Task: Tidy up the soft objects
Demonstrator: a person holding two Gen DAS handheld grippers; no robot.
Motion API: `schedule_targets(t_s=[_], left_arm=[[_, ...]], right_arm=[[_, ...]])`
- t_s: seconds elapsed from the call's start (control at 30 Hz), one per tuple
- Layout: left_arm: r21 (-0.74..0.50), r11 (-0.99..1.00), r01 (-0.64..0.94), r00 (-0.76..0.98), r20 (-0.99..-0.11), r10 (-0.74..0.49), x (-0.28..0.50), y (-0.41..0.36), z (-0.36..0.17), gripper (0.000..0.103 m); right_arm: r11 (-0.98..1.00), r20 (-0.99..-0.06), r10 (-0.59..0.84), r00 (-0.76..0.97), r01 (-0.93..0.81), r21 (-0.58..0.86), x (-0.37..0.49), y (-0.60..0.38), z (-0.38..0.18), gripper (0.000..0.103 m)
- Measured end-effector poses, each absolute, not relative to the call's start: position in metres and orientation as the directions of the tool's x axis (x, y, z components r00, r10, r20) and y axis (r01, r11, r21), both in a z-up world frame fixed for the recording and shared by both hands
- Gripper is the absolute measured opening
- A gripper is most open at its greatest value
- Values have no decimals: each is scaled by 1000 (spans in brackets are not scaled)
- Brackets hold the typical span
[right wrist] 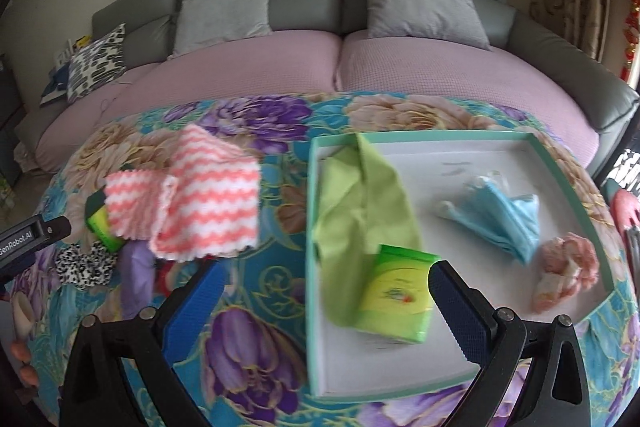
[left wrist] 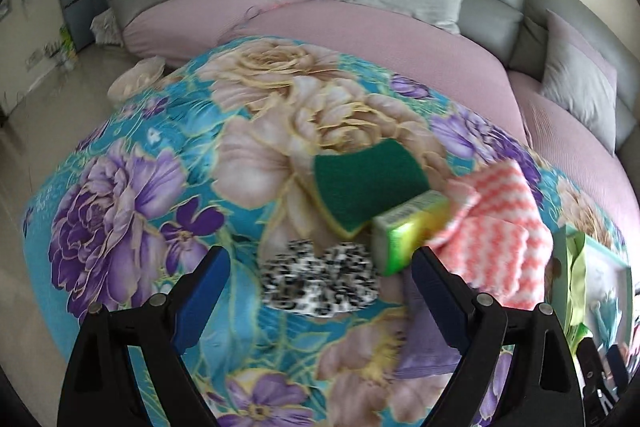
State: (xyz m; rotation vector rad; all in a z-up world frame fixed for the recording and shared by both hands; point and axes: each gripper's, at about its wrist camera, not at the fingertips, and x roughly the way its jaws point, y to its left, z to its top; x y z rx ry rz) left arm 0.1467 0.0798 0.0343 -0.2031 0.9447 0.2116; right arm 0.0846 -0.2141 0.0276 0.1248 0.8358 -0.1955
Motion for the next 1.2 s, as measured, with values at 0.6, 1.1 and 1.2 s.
schedule_targets(t_s=[0.6,1.1,1.2], left_arm=[[-117,950,-290,485,-874,41,155,112,-3,92],[-142,950,-277,439,-899,-6,168,99,-30,92],[-136,954,-268,437,-900,-6,168,97,-30,92]], right_arm=[[997,-768,-20,640,70,32,123,-147,11,103],[996,-771,28,636,44,72,158,-137,0,67],[995,-774,34,633,53,87,157,-142,-2,47]])
